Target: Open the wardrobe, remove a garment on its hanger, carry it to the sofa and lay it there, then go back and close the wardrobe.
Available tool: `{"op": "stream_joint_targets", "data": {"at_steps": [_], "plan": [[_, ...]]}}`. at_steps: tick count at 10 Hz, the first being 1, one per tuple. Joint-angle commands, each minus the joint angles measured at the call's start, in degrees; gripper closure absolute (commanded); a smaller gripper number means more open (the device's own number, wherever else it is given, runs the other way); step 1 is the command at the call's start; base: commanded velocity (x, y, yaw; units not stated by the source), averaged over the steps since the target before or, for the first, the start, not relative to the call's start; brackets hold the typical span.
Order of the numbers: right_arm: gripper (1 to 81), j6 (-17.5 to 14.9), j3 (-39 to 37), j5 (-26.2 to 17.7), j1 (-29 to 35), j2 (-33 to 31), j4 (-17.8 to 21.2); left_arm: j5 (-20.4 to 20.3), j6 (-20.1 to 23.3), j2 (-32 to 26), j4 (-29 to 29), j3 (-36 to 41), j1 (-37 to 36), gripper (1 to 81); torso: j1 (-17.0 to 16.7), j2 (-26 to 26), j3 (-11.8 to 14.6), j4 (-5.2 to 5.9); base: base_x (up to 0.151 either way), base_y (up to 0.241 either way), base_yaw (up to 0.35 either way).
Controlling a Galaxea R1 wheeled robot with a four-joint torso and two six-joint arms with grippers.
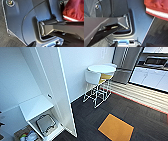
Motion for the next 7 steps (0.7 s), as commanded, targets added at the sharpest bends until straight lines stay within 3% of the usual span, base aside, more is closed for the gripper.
{"op": "stream_joint_targets", "data": {"at_steps": [1, 7], "plan": [[1.0, -0.1, 0.3, -3.7, 0.7, 0.5, -0.1, 1.8, 0.0, -0.1, 0.3, 0.0, -1.6, 1.0, 0.0, 0.0, 0.0, 0.00, 0.000, 0.000, 0.330], [1.0, 0.0, 0.1, -3.7, 0.5, 0.5, 0.0, 1.8, 0.1, 0.0, 0.3, 0.0, -1.6, 1.0, 0.0, 0.0, 0.0, 0.00, 0.000, 0.000, 0.331]]}}
